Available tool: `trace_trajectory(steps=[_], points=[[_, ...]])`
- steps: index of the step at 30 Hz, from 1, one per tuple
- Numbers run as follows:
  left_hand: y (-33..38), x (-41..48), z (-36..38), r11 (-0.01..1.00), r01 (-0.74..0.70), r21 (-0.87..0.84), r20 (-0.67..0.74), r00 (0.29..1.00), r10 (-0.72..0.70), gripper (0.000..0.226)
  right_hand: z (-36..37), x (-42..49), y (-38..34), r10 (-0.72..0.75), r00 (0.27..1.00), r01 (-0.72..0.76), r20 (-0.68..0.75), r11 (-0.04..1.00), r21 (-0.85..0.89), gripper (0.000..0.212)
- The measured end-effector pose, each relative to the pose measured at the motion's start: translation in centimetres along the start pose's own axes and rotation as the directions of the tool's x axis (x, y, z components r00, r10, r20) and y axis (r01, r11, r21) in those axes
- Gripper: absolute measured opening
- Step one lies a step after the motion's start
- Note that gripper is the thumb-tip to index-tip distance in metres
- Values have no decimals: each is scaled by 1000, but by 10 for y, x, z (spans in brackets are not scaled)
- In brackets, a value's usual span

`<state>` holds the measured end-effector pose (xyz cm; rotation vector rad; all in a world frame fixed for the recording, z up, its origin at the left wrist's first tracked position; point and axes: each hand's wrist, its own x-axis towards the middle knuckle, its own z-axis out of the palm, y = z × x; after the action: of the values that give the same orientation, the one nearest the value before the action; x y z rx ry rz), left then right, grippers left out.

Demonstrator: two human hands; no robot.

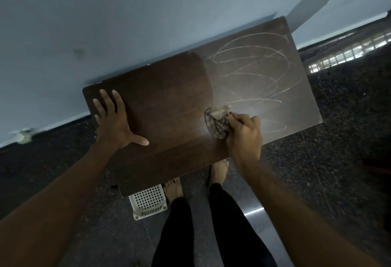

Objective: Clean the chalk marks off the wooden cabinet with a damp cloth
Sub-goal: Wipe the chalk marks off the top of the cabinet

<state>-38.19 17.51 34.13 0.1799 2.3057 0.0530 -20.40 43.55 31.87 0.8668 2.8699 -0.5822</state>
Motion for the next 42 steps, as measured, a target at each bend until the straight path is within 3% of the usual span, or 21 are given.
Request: trace_trajectory(steps=[3,6,10,13,16,18,21,26,31,33,36,38,42], points=[[1,0,0,1000,6,6,5,1000,-6,173,12,-8,-24,-59,996,59,72,998,6,44],[2,0,-1,1000,9,7,8,1000,-9,172,17,-41,-26,-228,954,225,197,974,37,49],[-1,2,1,1000,6,4,3,1000,-6,173,6,-69,8,-402,889,404,220,914,40,51],[-3,2,3,1000,5,11,-15,1000,-5,173,-2,-54,21,-351,917,358,190,934,-2,49],[-4,2,4,1000,8,9,-33,999,-8,172,2,-26,-2,-139,986,138,87,990,25,49],[-6,3,3,1000,9,15,-44,999,-8,172,11,-13,-28,-68,997,67,29,996,55,50],[-7,2,3,999,-1,40,-65,998,3,170,27,-11,-66,-156,984,151,84,986,69,48],[-18,4,-9,990,-71,121,-23,997,75,162,56,-84,-101,-509,836,500,202,860,97,33],[-40,2,-18,971,-156,184,30,988,153,160,50,-101,-55,-692,687,696,222,714,70,36],[-41,3,-15,973,-166,158,16,986,166,161,41,-78,-40,-654,720,669,232,743,17,43],[-46,5,-13,976,-180,121,-5,983,182,160,26,-33,-50,-435,879,450,197,892,-35,50],[-50,6,-11,976,-198,93,-16,980,200,159,26,-9,-76,-309,944,315,119,949,-29,54],[-59,10,-6,970,-238,43,-57,969,240,161,47,3,-148,-232,966,233,116,972,1,53]])
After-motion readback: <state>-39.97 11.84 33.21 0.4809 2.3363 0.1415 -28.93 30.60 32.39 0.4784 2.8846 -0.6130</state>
